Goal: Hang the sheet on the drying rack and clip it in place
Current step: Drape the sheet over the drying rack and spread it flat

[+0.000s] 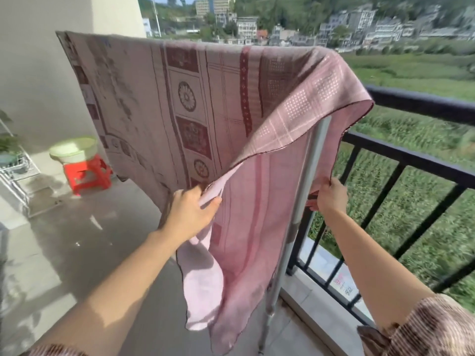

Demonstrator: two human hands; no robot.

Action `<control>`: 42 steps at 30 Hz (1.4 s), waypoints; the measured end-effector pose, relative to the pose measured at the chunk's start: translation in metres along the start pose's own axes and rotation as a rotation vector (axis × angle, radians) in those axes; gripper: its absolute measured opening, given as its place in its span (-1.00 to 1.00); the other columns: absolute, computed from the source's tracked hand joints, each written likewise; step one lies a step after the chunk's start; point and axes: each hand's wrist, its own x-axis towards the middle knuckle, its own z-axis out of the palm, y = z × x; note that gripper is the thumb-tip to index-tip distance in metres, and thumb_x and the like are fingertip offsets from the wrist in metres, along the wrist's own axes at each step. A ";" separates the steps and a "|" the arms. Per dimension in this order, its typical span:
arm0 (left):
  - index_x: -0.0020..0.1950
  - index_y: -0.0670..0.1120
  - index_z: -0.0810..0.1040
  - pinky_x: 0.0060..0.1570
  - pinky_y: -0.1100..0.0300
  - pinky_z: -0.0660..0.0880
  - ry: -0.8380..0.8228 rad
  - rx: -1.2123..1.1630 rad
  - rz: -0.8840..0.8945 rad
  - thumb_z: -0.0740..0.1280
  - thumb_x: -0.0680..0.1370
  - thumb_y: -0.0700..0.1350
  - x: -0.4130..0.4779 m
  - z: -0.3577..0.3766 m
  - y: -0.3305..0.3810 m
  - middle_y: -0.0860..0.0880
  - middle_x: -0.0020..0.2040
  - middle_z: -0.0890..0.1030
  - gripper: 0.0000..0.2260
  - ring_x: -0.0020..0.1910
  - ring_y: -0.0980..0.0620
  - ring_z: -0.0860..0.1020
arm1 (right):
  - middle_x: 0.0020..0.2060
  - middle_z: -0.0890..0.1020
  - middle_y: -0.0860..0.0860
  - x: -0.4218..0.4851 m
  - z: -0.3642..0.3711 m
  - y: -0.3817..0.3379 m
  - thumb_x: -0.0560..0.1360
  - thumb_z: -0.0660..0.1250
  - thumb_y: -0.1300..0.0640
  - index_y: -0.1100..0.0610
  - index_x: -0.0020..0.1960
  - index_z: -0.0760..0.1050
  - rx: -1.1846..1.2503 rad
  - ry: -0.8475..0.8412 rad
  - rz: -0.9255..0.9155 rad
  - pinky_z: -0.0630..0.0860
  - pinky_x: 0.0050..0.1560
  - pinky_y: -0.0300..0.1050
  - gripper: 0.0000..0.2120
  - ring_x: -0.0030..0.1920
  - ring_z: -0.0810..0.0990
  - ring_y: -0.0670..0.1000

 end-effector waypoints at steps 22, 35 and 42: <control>0.25 -0.05 0.50 -0.09 0.24 0.43 -1.140 0.028 0.350 0.30 0.49 -0.22 -0.026 0.095 0.079 -0.08 0.20 0.55 -0.67 0.06 -0.05 0.55 | -0.41 0.55 0.07 -0.087 -0.110 -0.117 0.22 0.13 0.25 0.19 -0.29 0.58 0.231 0.288 -0.558 0.33 -0.40 -0.28 -0.76 -0.43 0.42 -0.18; 0.08 -0.02 0.62 0.09 0.25 0.45 -0.520 -0.107 0.148 0.29 0.50 -0.16 0.182 -0.018 -0.073 -0.03 0.13 0.61 -0.80 0.05 0.01 0.54 | -0.12 0.66 0.09 -0.116 0.107 -0.293 0.40 0.24 0.18 0.11 -0.06 0.59 -0.807 -0.103 -1.028 0.57 -0.12 -0.04 -0.81 -0.07 0.61 0.18; 0.10 -0.06 0.57 -0.15 0.24 0.41 -0.352 -0.086 0.007 0.25 0.52 -0.22 0.277 -0.102 -0.229 -0.19 0.20 0.49 -0.79 -0.04 -0.10 0.50 | -0.13 0.66 0.17 -0.081 0.295 -0.307 0.41 0.23 0.16 0.17 -0.08 0.56 -0.813 -0.308 -0.857 0.56 -0.11 -0.05 -0.82 -0.07 0.62 0.23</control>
